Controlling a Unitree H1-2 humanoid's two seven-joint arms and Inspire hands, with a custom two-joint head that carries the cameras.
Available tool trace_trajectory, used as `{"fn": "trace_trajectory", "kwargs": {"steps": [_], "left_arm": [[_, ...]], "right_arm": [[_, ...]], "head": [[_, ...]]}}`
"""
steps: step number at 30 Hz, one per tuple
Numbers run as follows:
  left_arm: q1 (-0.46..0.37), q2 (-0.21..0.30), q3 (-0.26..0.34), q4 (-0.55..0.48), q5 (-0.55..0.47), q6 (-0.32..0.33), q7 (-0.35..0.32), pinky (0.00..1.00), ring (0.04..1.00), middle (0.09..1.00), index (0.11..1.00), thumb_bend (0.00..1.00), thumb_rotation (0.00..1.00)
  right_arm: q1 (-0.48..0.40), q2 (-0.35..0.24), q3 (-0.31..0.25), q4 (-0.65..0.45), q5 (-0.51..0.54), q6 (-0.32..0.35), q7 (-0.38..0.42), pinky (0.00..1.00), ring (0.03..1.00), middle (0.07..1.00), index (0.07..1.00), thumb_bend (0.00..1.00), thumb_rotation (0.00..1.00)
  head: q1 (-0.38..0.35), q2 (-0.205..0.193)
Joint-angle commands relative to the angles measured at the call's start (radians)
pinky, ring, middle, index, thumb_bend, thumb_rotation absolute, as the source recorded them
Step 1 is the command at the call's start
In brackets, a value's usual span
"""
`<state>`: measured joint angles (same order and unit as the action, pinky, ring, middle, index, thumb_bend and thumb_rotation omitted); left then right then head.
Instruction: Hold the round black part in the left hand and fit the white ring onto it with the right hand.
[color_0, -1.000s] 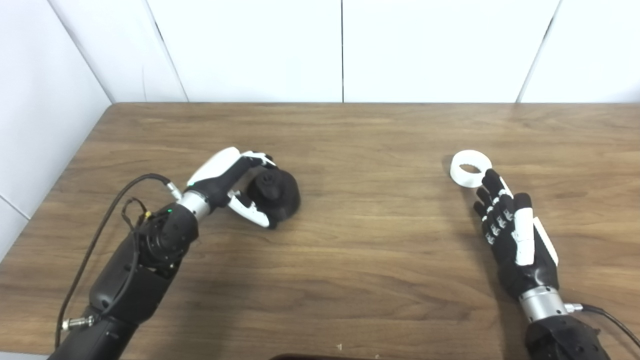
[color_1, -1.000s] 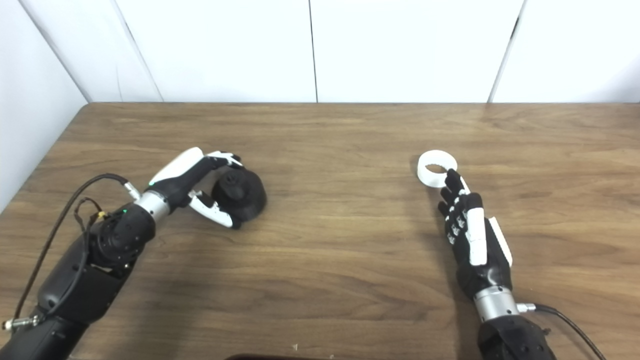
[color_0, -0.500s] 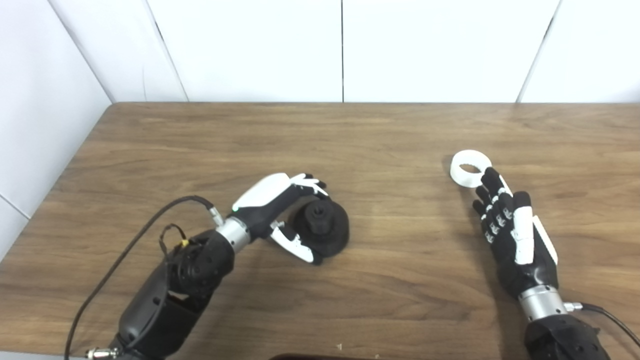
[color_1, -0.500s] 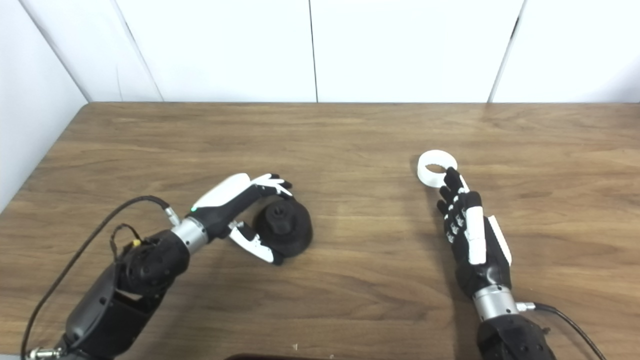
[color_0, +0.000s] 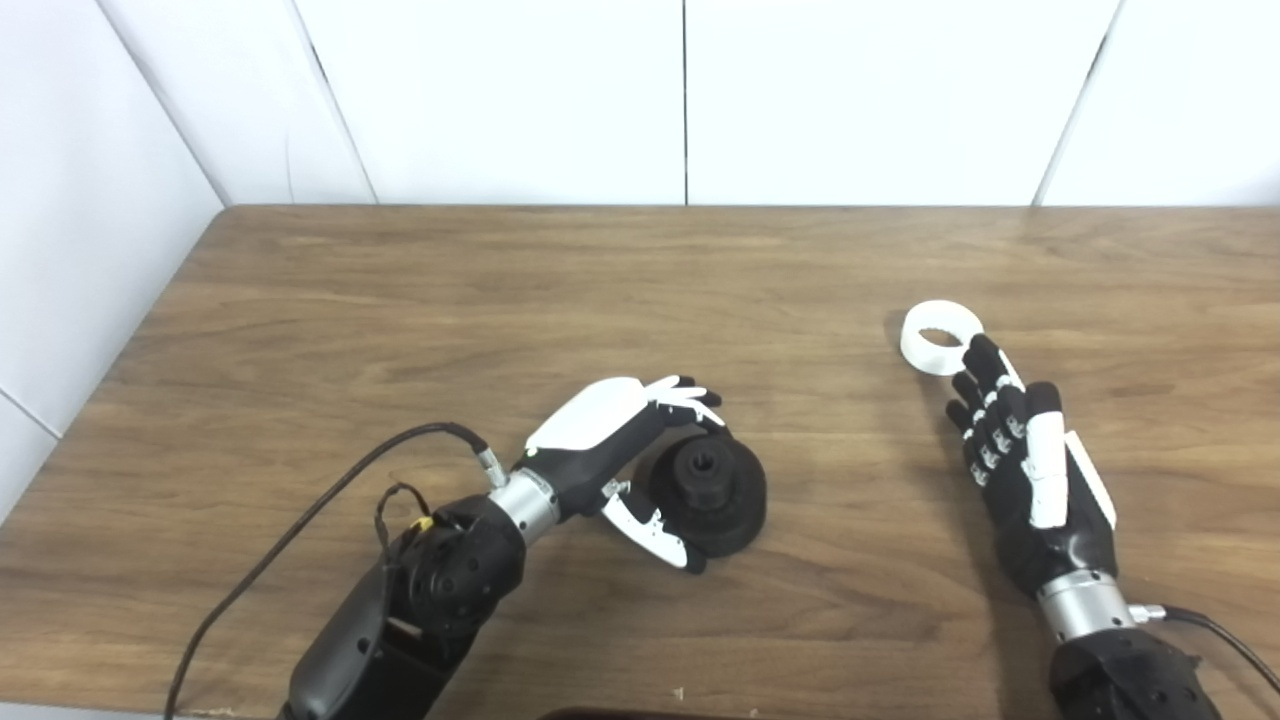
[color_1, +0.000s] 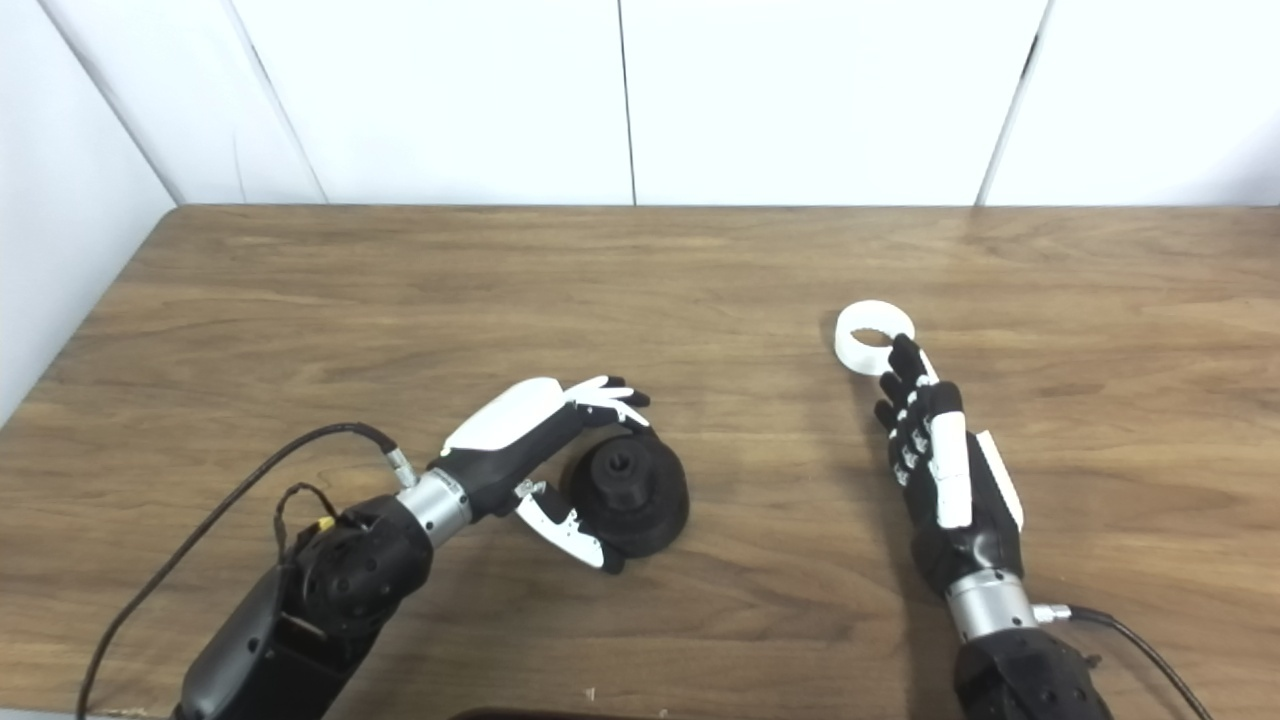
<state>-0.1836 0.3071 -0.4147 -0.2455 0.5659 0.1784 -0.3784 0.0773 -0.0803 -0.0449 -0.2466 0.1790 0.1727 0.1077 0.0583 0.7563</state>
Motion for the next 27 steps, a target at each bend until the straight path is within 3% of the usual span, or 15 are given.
{"fn": "trace_trajectory", "kwargs": {"steps": [1,8,11,14,15,17,21,25,27], "left_arm": [[-0.005,0.0,-0.008,-0.019,0.015,-0.032,0.005,0.85,0.976,0.908,0.623,0.85,0.18],[0.005,0.002,0.0,-0.016,0.016,-0.04,0.001,0.86,0.978,0.909,0.626,0.84,0.16],[0.007,0.008,0.002,-0.01,0.017,-0.049,0.0,0.86,0.978,0.91,0.628,0.84,0.16],[0.008,0.009,0.005,-0.002,0.013,-0.057,0.0,0.86,0.977,0.908,0.625,0.84,0.17],[0.008,0.009,0.006,0.0,0.012,-0.059,-0.001,0.86,0.978,0.909,0.624,0.84,0.17],[0.006,0.009,0.007,0.003,0.01,-0.063,-0.001,0.86,0.98,0.91,0.624,0.84,0.17],[0.005,0.006,0.01,0.006,0.013,-0.063,-0.003,0.87,0.979,0.911,0.627,0.84,0.17],[0.005,0.003,0.009,0.013,0.02,-0.066,-0.003,0.85,0.979,0.912,0.629,0.84,0.18],[0.006,0.002,0.01,0.017,0.019,-0.066,-0.002,0.85,0.98,0.911,0.631,0.84,0.17]], "right_arm": [[0.046,0.013,0.002,-0.044,0.002,-0.018,-0.006,1.0,1.0,1.0,0.977,0.68,1.0],[0.02,-0.02,-0.015,-0.064,-0.041,-0.036,-0.014,1.0,1.0,0.989,0.947,0.65,0.97],[-0.036,-0.05,-0.038,-0.1,-0.11,-0.036,-0.038,0.94,0.978,0.955,0.883,0.6,0.72],[-0.132,-0.109,-0.049,-0.139,-0.239,-0.002,-0.062,0.85,0.93,0.907,0.822,0.63,0.49],[-0.162,-0.134,-0.044,-0.145,-0.3,0.005,-0.068,0.85,0.916,0.891,0.798,0.65,0.46],[-0.233,-0.193,-0.03,-0.145,-0.416,0.023,-0.072,0.85,0.899,0.871,0.76,0.7,0.43],[-0.355,-0.286,0.004,-0.105,-0.548,0.045,-0.055,0.89,0.904,0.867,0.728,0.79,0.39],[-0.471,-0.341,0.04,-0.015,-0.585,0.049,-0.017,0.82,0.894,0.874,0.729,0.86,0.35],[-0.506,-0.352,0.062,0.023,-0.608,0.069,0.004,0.84,0.915,0.882,0.728,0.89,0.35]], "head": [[0.0,0.001],[-0.003,0.006],[-0.007,0.005],[-0.009,0.006],[-0.01,0.005],[-0.017,0.005],[-0.021,0.001],[-0.027,-0.001],[-0.029,-0.002]]}}
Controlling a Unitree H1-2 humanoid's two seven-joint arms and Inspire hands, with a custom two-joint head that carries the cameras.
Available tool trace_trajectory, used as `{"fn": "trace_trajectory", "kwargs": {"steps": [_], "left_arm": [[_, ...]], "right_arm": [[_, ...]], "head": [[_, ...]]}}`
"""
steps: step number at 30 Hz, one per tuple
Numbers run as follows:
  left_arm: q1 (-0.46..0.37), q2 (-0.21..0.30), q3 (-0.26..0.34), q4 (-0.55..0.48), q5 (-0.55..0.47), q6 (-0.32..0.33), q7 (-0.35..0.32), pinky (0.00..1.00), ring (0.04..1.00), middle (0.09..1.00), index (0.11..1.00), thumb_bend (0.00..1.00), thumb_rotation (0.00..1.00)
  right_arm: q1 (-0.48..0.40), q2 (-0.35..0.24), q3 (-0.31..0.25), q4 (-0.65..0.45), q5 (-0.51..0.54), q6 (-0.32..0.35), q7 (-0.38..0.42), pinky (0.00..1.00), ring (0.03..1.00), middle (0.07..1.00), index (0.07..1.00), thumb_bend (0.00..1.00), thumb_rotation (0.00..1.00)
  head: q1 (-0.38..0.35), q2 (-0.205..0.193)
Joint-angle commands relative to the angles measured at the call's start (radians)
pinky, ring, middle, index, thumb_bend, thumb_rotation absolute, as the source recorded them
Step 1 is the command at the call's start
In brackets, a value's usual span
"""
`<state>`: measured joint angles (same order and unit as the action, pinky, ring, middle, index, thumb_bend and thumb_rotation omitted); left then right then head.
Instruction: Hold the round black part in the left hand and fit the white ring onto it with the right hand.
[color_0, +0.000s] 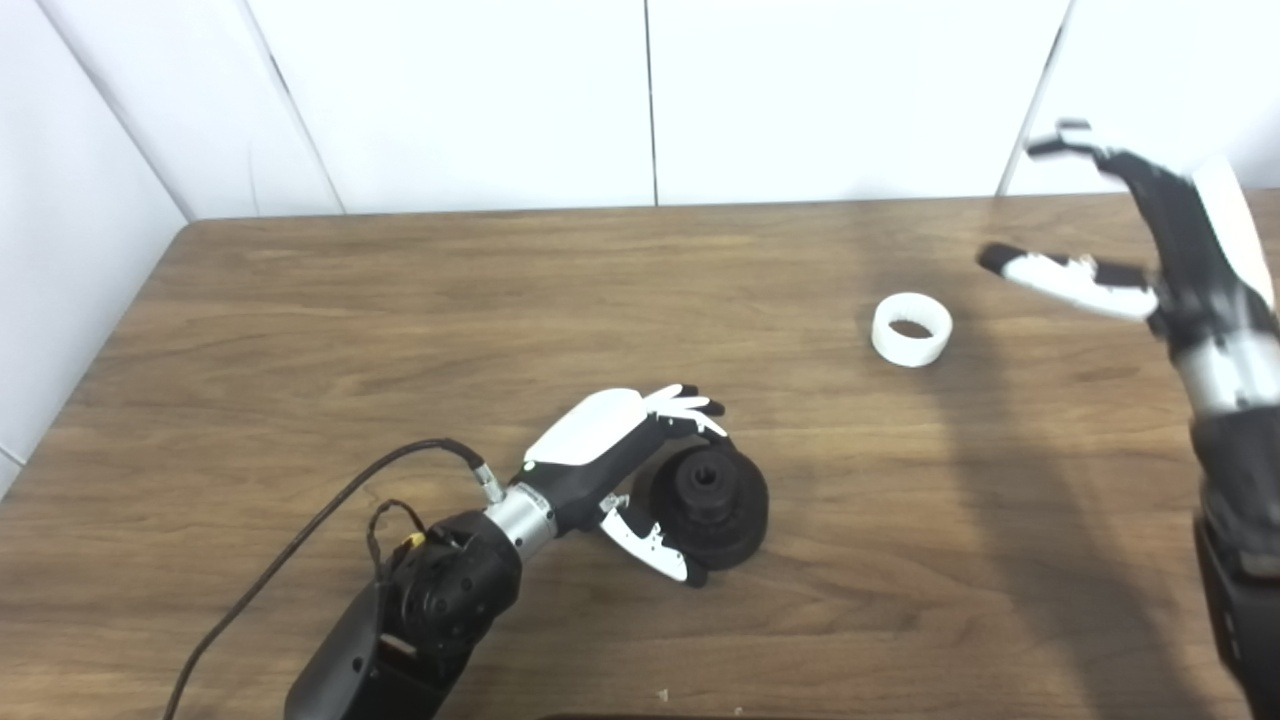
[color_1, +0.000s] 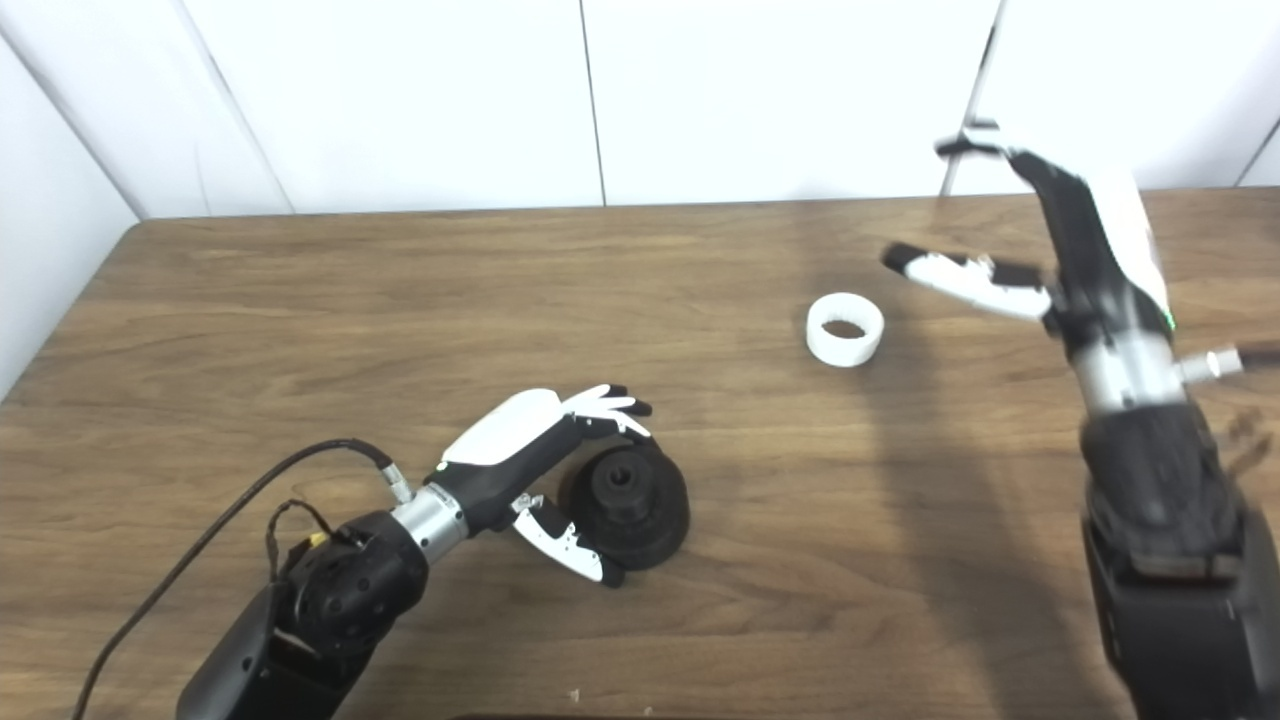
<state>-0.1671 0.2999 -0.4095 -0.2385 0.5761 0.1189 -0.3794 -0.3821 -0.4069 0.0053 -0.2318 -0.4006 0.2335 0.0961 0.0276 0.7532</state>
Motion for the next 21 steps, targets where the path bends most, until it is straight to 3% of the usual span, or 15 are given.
{"fn": "trace_trajectory", "kwargs": {"steps": [1,5,10,21], "left_arm": [[-0.01,0.008,0.005,0.013,0.007,-0.009,0.0,0.85,0.979,0.911,0.631,0.85,0.17],[-0.009,0.007,0.007,0.018,0.005,-0.014,-0.001,0.85,0.978,0.91,0.633,0.85,0.17],[-0.006,0.005,0.014,0.024,0.002,-0.018,0.001,0.86,0.983,0.915,0.639,0.85,0.17],[-0.003,0.002,0.017,0.028,0.004,-0.014,-0.004,0.86,0.988,0.922,0.642,0.84,0.18]], "right_arm": [[-0.061,-0.031,0.026,0.031,-0.047,0.014,0.024,0.86,0.923,0.883,0.725,0.91,0.35],[-0.1,-0.043,0.071,0.114,-0.095,0.03,0.048,0.88,0.947,0.893,0.72,0.94,0.34],[-0.126,-0.051,0.12,0.241,-0.129,0.003,0.06,0.98,0.996,0.927,0.704,1.0,0.35],[-0.126,-0.064,0.166,0.35,-0.146,0.002,0.087,1.0,1.0,0.949,0.691,1.0,0.34]], "head": [[0.0,-0.001],[-0.003,-0.004],[-0.018,-0.011],[-0.017,-0.016]]}}
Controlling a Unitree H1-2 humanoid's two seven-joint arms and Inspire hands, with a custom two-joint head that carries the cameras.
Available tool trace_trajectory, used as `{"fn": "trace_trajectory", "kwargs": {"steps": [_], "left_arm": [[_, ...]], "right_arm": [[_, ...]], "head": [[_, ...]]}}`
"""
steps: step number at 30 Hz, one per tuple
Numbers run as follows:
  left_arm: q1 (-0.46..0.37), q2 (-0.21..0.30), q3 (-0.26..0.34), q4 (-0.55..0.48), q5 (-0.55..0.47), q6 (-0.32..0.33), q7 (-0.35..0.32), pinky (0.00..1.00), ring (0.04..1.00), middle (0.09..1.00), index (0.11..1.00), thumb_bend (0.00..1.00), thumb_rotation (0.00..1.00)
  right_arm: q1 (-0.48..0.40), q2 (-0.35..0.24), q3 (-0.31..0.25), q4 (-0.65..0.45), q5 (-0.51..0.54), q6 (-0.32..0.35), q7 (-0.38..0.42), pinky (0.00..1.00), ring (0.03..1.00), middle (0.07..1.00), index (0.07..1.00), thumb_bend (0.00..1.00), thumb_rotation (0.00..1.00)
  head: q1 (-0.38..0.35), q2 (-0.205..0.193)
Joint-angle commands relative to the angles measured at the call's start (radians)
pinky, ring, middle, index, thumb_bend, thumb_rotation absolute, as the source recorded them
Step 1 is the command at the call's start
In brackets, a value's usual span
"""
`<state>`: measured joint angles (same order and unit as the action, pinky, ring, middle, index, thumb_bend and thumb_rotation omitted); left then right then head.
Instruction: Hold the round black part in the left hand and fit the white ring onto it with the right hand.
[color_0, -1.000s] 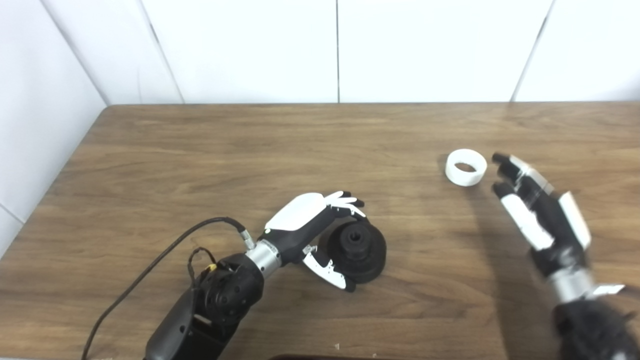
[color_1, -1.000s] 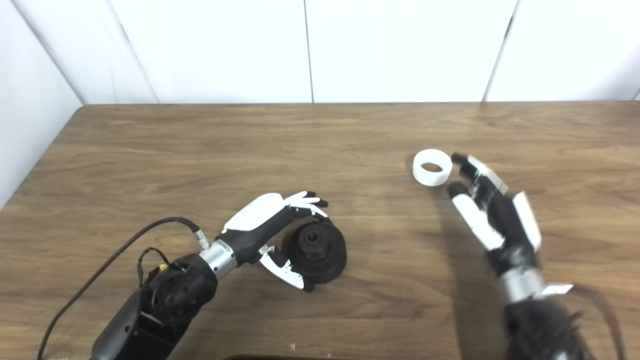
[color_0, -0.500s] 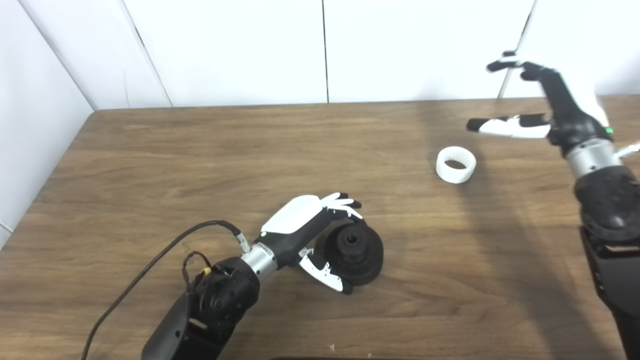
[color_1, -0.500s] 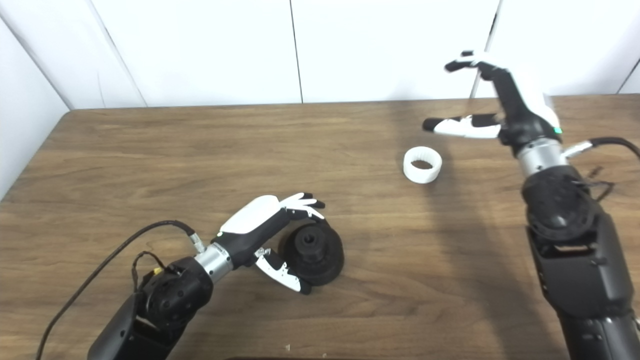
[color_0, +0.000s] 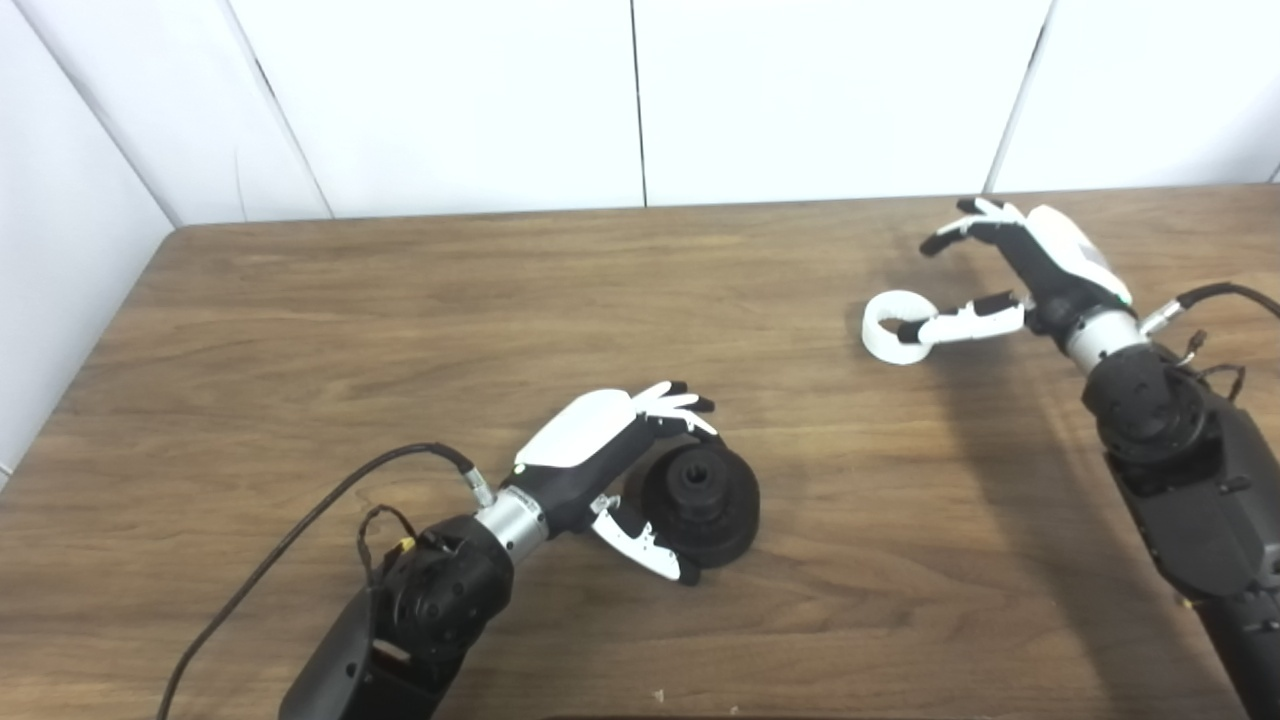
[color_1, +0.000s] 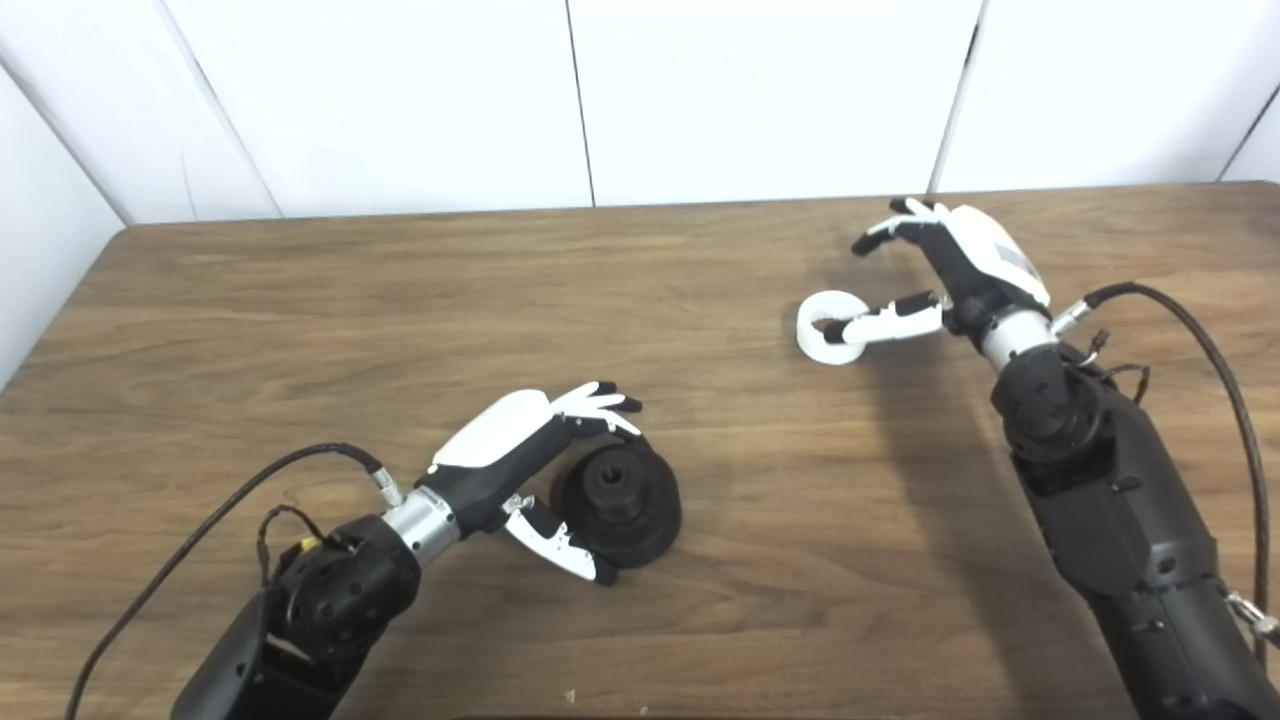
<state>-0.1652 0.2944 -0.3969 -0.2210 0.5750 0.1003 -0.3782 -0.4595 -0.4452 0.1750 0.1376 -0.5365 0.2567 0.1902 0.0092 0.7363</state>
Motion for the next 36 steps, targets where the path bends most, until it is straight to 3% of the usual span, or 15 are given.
{"fn": "trace_trajectory", "kwargs": {"steps": [1,25,36], "left_arm": [[-0.006,0.007,0.004,0.012,0.006,0.003,-0.003,0.86,0.988,0.921,0.64,0.84,0.18],[-0.006,-0.004,0.02,0.029,0.003,-0.028,0.008,0.86,0.983,0.917,0.63,0.85,0.17],[-0.002,-0.008,0.023,0.024,0.002,-0.023,0.005,0.86,0.986,0.92,0.632,0.85,0.17]], "right_arm": [[-0.049,-0.026,-0.001,-0.014,-0.012,-0.023,-0.006,1.0,1.0,0.948,0.688,1.0,0.35],[-0.083,0.003,0.038,0.103,-0.005,-0.04,-0.018,1.0,1.0,0.963,0.722,1.0,0.35],[-0.094,0.022,0.036,0.147,-0.002,-0.074,-0.061,1.0,1.0,0.945,0.679,0.94,0.27]], "head": [[0.0,0.001],[0.011,-0.01],[0.012,-0.005]]}}
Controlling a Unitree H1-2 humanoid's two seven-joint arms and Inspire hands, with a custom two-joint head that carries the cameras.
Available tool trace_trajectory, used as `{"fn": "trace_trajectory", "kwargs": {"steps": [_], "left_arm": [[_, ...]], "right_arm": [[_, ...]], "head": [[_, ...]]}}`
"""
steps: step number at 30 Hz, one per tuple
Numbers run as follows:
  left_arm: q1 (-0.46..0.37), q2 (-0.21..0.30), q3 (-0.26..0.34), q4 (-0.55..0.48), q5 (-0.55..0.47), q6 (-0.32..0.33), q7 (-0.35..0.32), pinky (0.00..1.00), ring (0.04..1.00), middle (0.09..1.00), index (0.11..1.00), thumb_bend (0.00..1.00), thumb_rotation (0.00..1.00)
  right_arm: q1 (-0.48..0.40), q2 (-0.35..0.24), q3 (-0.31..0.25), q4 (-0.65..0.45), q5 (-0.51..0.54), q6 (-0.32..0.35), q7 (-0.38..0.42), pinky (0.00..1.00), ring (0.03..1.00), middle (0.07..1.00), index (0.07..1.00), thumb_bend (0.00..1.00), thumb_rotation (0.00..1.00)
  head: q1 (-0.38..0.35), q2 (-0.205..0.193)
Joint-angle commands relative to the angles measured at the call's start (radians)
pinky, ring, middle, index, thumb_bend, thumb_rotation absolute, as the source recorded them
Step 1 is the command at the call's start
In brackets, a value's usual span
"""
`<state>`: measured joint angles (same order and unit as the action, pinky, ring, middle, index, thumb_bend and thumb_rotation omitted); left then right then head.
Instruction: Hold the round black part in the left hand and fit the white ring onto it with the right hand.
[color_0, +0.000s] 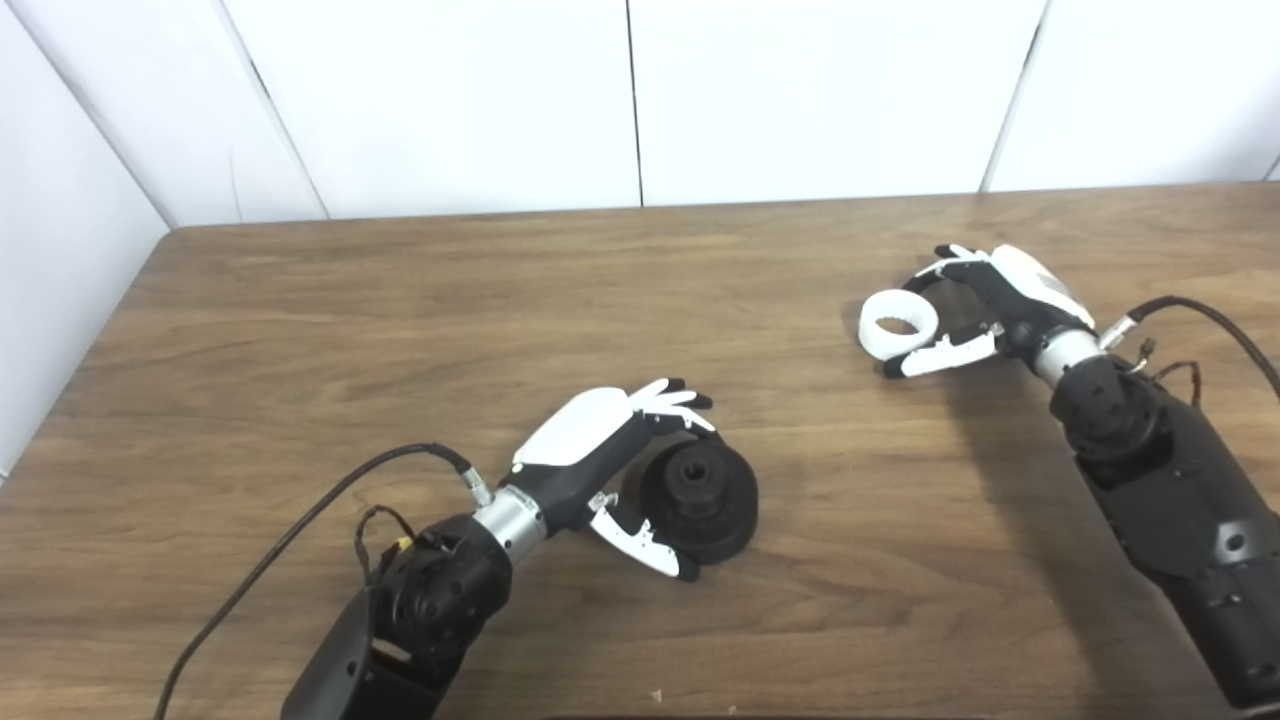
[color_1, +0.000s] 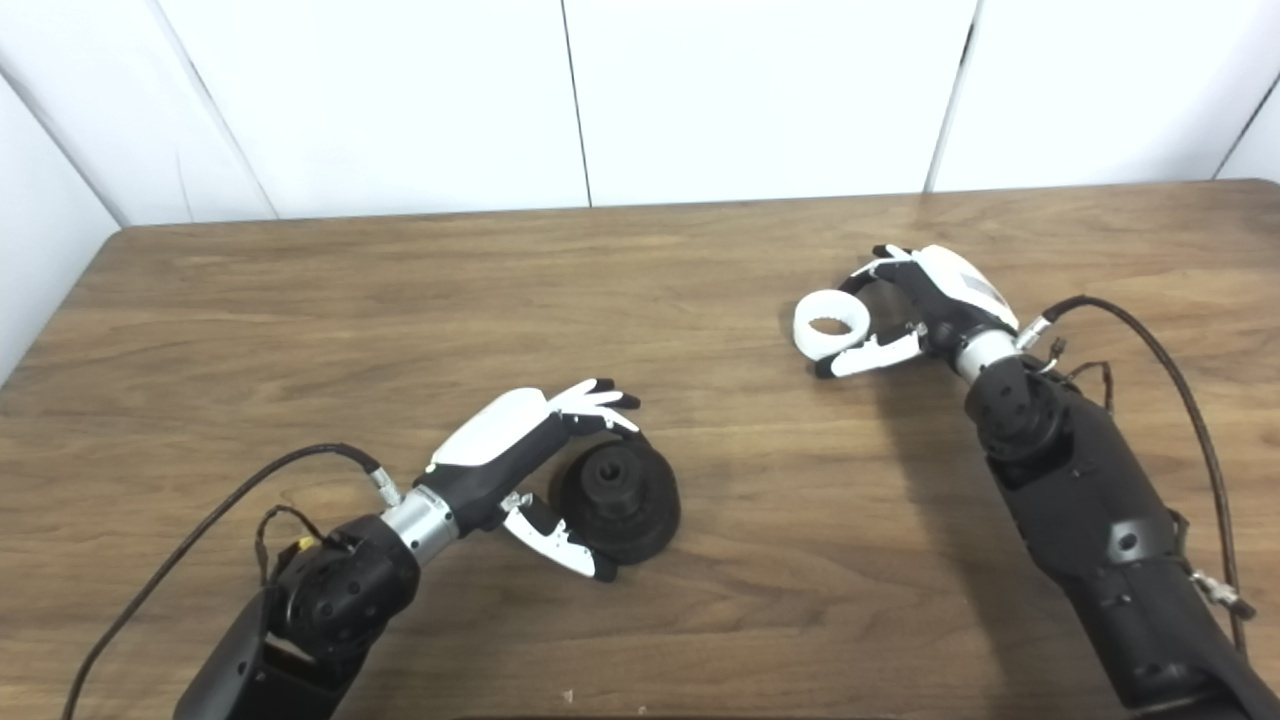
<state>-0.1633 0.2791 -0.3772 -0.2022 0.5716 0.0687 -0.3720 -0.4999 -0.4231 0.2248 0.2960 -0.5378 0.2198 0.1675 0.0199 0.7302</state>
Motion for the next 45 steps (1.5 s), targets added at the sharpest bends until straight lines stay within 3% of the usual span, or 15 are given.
{"fn": "trace_trajectory", "kwargs": {"steps": [1,20,21,22,25,37,45], "left_arm": [[-0.004,0.008,0.003,0.004,0.007,0.01,-0.002,0.86,0.985,0.919,0.634,0.85,0.17],[-0.002,0.006,0.005,0.002,0.006,0.002,0.003,0.85,0.982,0.917,0.632,0.84,0.18],[-0.001,0.006,0.005,0.001,0.004,0.004,0.001,0.85,0.982,0.918,0.631,0.84,0.18],[-0.001,0.005,0.006,0.0,0.002,0.005,0.001,0.86,0.983,0.918,0.631,0.84,0.17],[0.0,0.004,0.007,0.001,0.0,0.008,-0.001,0.86,0.983,0.918,0.627,0.84,0.17],[0.0,0.004,0.007,0.0,0.002,0.015,-0.009,0.87,0.987,0.92,0.63,0.84,0.18],[0.001,-0.001,0.004,0.002,0.005,0.018,-0.008,0.86,0.985,0.921,0.627,0.84,0.16]], "right_arm": [[-0.054,0.002,-0.017,-0.01,0.001,-0.041,-0.046,1.0,1.0,0.94,0.667,0.93,0.26],[-0.042,0.024,-0.041,-0.001,0.02,-0.096,-0.108,1.0,0.981,0.897,0.576,0.88,0.17],[-0.041,0.024,-0.041,-0.001,0.02,-0.1,-0.113,1.0,0.98,0.895,0.557,0.81,0.16],[-0.041,0.024,-0.042,0.0,0.019,-0.103,-0.119,1.0,0.977,0.892,0.518,0.64,0.15],[-0.039,0.024,-0.041,0.002,0.011,-0.109,-0.14,0.98,0.965,0.881,0.493,0.54,0.14],[-0.038,0.021,-0.042,0.037,0.014,-0.154,-0.193,0.92,0.928,0.854,0.488,0.53,0.14],[-0.008,0.004,-0.047,-0.085,0.025,-0.101,-0.124,0.9,0.934,0.862,0.489,0.53,0.15]], "head": [[0.001,0.0],[0.005,0.002],[0.005,0.002],[0.004,0.004],[0.005,0.003],[0.006,0.002],[0.005,0.005]]}}
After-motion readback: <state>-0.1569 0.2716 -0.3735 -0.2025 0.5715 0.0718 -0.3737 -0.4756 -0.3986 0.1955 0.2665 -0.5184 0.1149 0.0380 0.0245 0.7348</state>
